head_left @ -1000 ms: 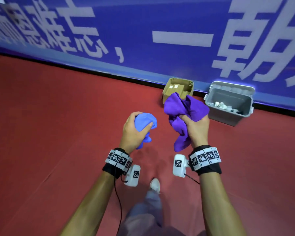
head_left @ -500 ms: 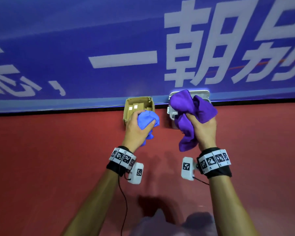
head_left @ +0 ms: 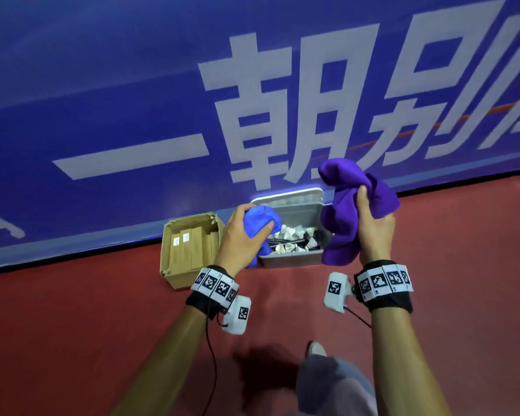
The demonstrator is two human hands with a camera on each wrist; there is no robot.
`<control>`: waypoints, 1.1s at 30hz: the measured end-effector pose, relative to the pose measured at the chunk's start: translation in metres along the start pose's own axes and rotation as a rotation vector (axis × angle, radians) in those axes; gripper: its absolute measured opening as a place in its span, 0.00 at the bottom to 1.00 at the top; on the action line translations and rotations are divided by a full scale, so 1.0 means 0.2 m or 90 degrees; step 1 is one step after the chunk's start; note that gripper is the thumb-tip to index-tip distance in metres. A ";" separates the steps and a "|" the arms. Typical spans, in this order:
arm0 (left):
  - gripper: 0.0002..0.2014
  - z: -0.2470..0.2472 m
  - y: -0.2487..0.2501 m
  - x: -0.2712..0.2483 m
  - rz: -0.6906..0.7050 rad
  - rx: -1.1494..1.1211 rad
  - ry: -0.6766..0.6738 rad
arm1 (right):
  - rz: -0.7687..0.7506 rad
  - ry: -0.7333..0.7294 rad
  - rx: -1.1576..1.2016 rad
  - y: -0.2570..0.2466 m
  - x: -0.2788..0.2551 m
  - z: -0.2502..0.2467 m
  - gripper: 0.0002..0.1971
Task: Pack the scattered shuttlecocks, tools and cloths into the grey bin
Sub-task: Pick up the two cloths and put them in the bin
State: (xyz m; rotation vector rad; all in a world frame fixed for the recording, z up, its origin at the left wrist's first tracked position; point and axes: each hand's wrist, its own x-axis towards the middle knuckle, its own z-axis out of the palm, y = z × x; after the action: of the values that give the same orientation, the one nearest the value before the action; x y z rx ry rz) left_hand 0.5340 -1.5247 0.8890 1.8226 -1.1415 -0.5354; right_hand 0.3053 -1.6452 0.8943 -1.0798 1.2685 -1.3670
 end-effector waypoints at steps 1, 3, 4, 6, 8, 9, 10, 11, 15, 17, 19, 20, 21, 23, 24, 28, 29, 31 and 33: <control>0.19 0.04 0.01 0.11 -0.010 0.004 0.001 | 0.002 0.000 0.004 -0.02 0.14 0.04 0.21; 0.18 0.08 0.01 0.30 -0.027 0.001 0.020 | 0.025 -0.006 0.022 -0.06 0.39 0.14 0.25; 0.18 0.10 0.02 0.39 -0.032 0.005 0.034 | 0.036 -0.007 0.027 -0.08 0.50 0.18 0.27; 0.18 0.11 0.01 0.54 -0.046 0.013 0.052 | 0.059 -0.020 0.037 -0.07 0.68 0.28 0.27; 0.19 0.12 -0.04 0.68 -0.073 0.017 0.064 | 0.092 -0.044 0.028 -0.03 0.80 0.38 0.26; 0.19 0.12 -0.07 0.74 -0.083 0.022 0.068 | 0.107 -0.059 0.027 -0.01 0.85 0.43 0.26; 0.19 0.13 -0.10 0.80 -0.092 0.028 0.071 | 0.116 -0.072 0.032 0.02 0.91 0.48 0.24; 0.19 0.13 -0.13 0.87 -0.099 0.031 0.073 | 0.126 -0.085 0.032 0.05 0.96 0.53 0.22; 0.19 0.16 -0.25 1.14 -0.120 0.034 0.074 | 0.160 -0.117 0.051 0.19 1.23 0.74 0.23; 0.19 0.19 -0.32 1.31 -0.121 0.037 0.079 | 0.156 -0.130 0.035 0.26 1.38 0.85 0.22; 0.20 0.21 -0.39 1.50 -0.120 0.029 0.080 | 0.134 -0.145 -0.019 0.31 1.52 0.95 0.22; 0.20 0.23 -0.42 1.60 -0.117 0.026 0.073 | 0.117 -0.157 -0.046 0.34 1.59 1.00 0.22; 0.20 0.24 -0.44 1.69 -0.119 0.031 0.058 | 0.107 -0.175 -0.079 0.34 1.64 1.03 0.23; 0.19 0.29 -0.50 1.92 -0.122 0.029 0.010 | 0.079 -0.186 -0.137 0.39 1.76 1.12 0.27; 0.20 0.31 -0.50 1.96 -0.121 0.032 -0.008 | 0.071 -0.205 -0.153 0.40 1.76 1.12 0.29; 0.20 0.50 -0.59 2.35 -0.096 0.066 -0.121 | 0.061 -0.241 -0.202 0.55 1.93 1.19 0.33; 0.20 0.56 -0.63 2.42 -0.100 0.075 -0.154 | 0.080 -0.250 -0.220 0.60 1.96 1.19 0.33; 0.21 0.68 -0.70 2.52 -0.109 0.094 -0.210 | 0.107 -0.251 -0.234 0.75 2.02 1.19 0.34; 0.23 0.81 -0.80 2.60 -0.120 0.120 -0.257 | 0.153 -0.242 -0.240 0.94 2.08 1.18 0.36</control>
State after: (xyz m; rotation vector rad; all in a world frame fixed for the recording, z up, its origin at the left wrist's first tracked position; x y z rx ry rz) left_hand 0.7433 -2.0237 0.7177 2.0550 -1.3280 -0.9668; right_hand 0.4837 -2.0968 0.7248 -1.3192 1.3420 -0.7141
